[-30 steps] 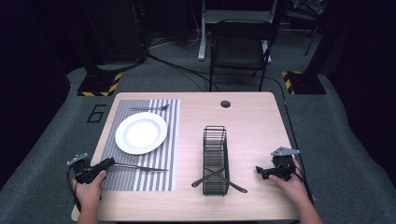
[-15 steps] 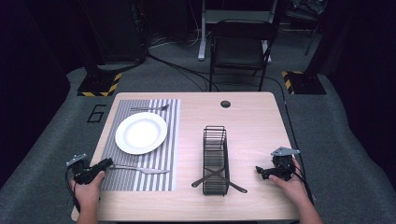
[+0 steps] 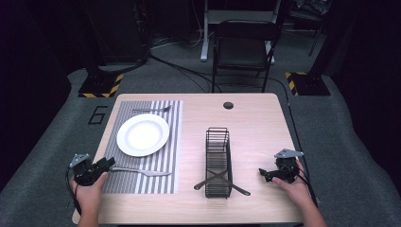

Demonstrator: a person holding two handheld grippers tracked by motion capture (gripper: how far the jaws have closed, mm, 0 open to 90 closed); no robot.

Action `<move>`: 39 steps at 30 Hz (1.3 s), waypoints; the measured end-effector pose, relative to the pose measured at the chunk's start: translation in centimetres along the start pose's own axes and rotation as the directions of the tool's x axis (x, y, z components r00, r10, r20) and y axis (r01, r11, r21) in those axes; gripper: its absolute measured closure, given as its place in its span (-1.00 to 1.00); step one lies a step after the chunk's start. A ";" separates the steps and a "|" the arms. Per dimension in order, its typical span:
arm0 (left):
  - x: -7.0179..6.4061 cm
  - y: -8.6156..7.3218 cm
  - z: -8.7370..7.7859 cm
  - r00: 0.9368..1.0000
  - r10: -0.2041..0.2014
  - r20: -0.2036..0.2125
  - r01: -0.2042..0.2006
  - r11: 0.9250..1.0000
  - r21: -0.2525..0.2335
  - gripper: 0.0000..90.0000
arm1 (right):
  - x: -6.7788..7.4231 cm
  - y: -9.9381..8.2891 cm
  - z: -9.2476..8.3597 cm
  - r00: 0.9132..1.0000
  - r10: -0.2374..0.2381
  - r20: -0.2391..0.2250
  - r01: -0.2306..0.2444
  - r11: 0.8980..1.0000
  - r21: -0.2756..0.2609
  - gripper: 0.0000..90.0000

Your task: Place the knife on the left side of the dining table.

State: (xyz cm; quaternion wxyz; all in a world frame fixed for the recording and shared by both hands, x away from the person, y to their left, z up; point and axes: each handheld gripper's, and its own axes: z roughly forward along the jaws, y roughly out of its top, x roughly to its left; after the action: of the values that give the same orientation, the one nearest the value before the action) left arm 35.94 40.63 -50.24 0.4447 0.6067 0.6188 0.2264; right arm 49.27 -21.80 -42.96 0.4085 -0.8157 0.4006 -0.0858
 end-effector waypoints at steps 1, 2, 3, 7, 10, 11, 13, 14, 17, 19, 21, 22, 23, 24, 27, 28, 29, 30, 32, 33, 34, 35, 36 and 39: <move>-0.4 0.1 0.0 1.000 0.005 0.007 -0.005 1.000 -0.009 0.19 | 0.0 0.0 0.0 1.000 0.000 0.000 0.000 1.000 0.000 -1.00; -0.7 0.2 -0.1 1.000 0.010 0.016 -0.010 1.000 -0.001 0.16 | 0.0 0.0 0.0 1.000 0.000 0.000 0.000 1.000 0.000 -1.00; -1.1 0.3 -0.1 1.000 0.009 0.025 -0.009 1.000 -0.016 0.15 | 0.0 0.0 0.0 1.000 -0.001 0.000 0.001 1.000 0.000 -1.00; -2.1 0.6 -0.3 0.998 0.038 0.054 -0.037 0.999 -0.009 0.14 | 0.0 0.0 0.0 1.000 0.000 0.000 0.000 1.000 0.000 -1.00; -2.7 0.8 -0.2 0.996 0.052 0.072 -0.051 0.999 -0.013 0.12 | 0.0 0.0 0.0 1.000 0.000 0.000 0.000 1.000 0.000 -1.00; -2.8 0.8 -0.2 0.996 0.050 0.077 -0.050 0.999 -0.011 0.12 | 0.0 0.0 0.0 1.000 0.000 0.000 0.000 1.000 0.000 -1.00; -3.2 0.8 -0.2 0.995 0.054 0.090 -0.053 0.999 -0.008 0.10 | 0.0 0.0 0.0 1.000 0.000 0.000 0.000 1.000 0.000 -1.00; -3.3 0.8 -0.1 0.994 0.059 0.095 -0.058 0.998 -0.010 0.10 | 0.0 0.0 0.0 1.000 0.000 0.000 0.000 1.000 0.000 -1.00; -4.0 0.8 0.1 0.991 0.068 0.111 -0.069 0.998 0.001 0.09 | 0.0 0.0 0.0 1.000 -0.001 0.000 0.001 1.000 0.000 -1.00; -4.3 0.7 0.2 0.990 0.075 0.118 -0.076 0.997 0.012 0.09 | 0.0 0.0 0.0 1.000 0.000 0.000 0.000 1.000 0.000 -1.00; -4.7 0.6 0.4 0.988 0.084 0.130 -0.087 0.996 0.020 0.09 | 0.0 0.0 0.0 1.000 0.000 0.000 0.000 1.000 0.000 -1.00; -4.9 0.6 0.6 0.986 0.098 0.134 -0.102 0.995 0.021 0.09 | 0.0 0.0 0.0 1.000 0.000 0.000 0.000 1.000 0.000 -1.00; -5.1 0.5 0.6 0.985 0.101 0.137 -0.105 0.994 0.025 0.09 | 0.0 0.0 0.0 1.000 0.000 0.000 0.000 1.000 0.000 -1.00; -5.3 0.5 0.8 0.984 0.106 0.142 -0.111 0.993 0.027 0.09 | 0.0 0.0 0.0 1.000 0.000 0.000 0.000 1.000 0.000 -1.00; -5.8 0.3 1.1 0.982 0.112 0.151 -0.118 0.992 0.031 0.08 | 0.0 0.0 0.0 1.000 -0.001 0.000 0.001 1.000 0.000 -1.00; -6.0 0.3 1.2 0.979 0.127 0.157 -0.135 0.990 0.045 0.08 | 0.0 0.0 0.0 1.000 0.000 0.000 0.000 1.000 0.000 -1.00; -6.2 0.2 1.3 0.978 0.134 0.160 -0.144 0.988 0.048 0.08 | 0.0 0.0 0.0 1.000 0.000 0.000 0.000 1.000 0.000 -1.00; -6.3 0.2 1.4 0.976 0.138 0.166 -0.149 0.987 0.054 0.07 | 0.0 0.0 0.0 1.000 -0.001 0.000 0.001 1.000 0.000 -1.00; -6.7 0.1 1.6 0.974 0.147 0.173 -0.159 0.986 0.056 0.07 | 0.0 0.0 0.0 1.000 0.000 0.000 0.000 1.000 0.000 -1.00; -6.9 0.0 1.7 0.972 0.154 0.179 -0.167 0.984 0.064 0.07 | 0.0 0.0 0.0 1.000 -0.001 0.000 0.001 1.000 -0.001 -1.00; -7.1 0.0 1.8 0.971 0.155 0.183 -0.170 0.983 0.067 0.07 | 0.0 0.0 0.0 1.000 0.000 0.000 0.000 1.000 0.000 -1.00; -7.2 0.0 1.9 0.969 0.163 0.185 -0.178 0.982 0.065 0.07 | 0.0 0.0 0.0 1.000 0.000 0.000 0.000 1.000 0.000 -1.00; -7.4 -0.1 2.0 0.969 0.162 0.189 -0.178 0.982 0.069 0.06 | 0.0 0.0 0.0 1.000 -0.001 0.001 0.001 1.000 -0.001 -1.00; -7.9 -0.3 2.4 0.963 0.185 0.195 -0.204 0.976 0.081 0.06 | 0.0 0.0 0.0 1.000 0.000 0.000 0.000 1.000 0.000 -1.00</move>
State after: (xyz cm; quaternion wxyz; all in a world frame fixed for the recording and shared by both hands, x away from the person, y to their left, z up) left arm 36.72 32.39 -49.54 0.4454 0.7047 0.5223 0.1798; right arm 49.27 -21.79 -42.96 0.4083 -0.8157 0.4006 -0.0858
